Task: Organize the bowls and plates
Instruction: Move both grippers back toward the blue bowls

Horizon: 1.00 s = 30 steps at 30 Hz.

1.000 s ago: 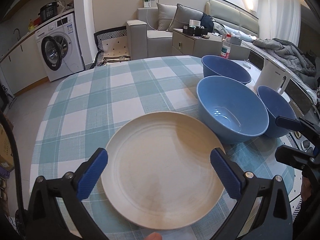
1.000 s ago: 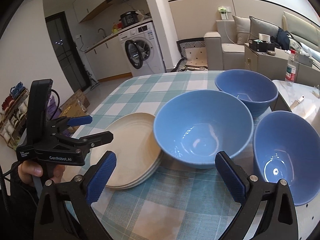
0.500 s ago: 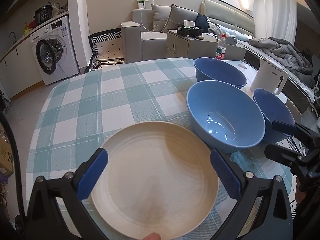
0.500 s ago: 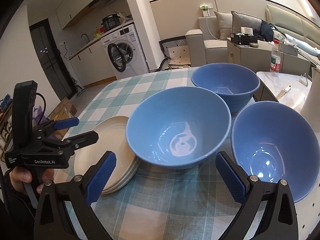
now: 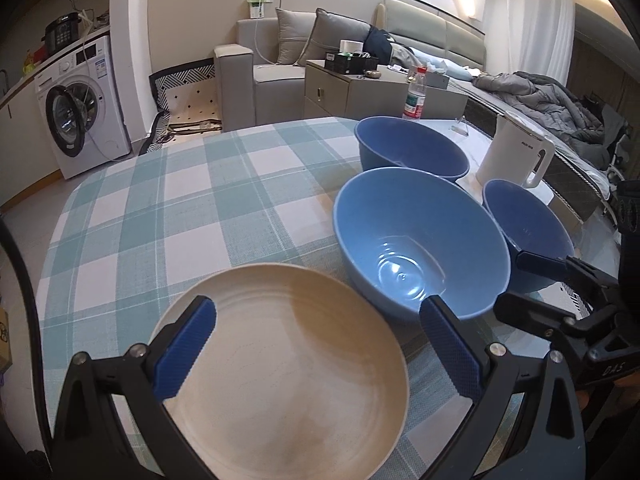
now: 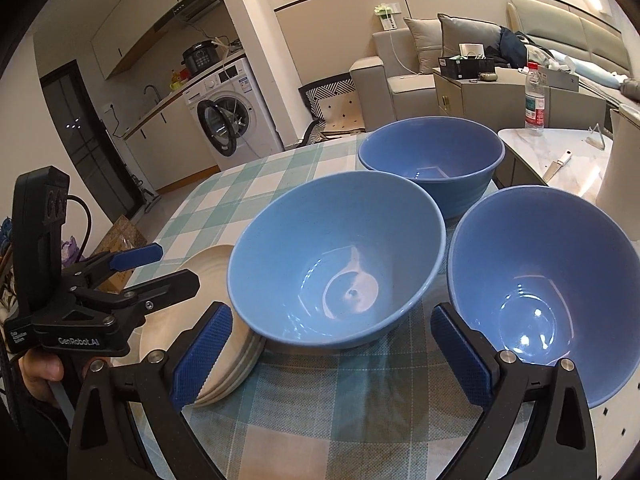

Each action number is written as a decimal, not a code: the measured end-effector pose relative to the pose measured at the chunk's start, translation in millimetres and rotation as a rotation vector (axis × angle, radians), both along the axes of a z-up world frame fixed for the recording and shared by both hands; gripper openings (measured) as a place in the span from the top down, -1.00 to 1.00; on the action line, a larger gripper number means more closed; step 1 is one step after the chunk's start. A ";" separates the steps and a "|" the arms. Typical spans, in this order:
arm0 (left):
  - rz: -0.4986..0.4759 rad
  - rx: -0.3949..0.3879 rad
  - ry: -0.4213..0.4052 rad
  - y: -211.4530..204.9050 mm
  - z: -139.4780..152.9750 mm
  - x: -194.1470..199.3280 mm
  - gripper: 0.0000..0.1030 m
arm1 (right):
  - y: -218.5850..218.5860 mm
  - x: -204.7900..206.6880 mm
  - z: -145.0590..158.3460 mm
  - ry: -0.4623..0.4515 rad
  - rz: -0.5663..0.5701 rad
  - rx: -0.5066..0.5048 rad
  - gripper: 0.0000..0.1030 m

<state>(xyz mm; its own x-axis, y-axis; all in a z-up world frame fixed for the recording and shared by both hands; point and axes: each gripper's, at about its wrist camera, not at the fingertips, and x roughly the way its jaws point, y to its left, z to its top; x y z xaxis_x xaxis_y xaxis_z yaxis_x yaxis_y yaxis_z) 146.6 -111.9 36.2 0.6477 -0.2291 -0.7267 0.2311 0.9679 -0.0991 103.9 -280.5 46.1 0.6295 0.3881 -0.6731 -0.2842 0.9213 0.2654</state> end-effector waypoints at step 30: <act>-0.009 0.005 0.030 -15.1 -9.0 47.7 -0.98 | 3.8 3.7 -2.8 -0.064 -0.094 0.041 -0.94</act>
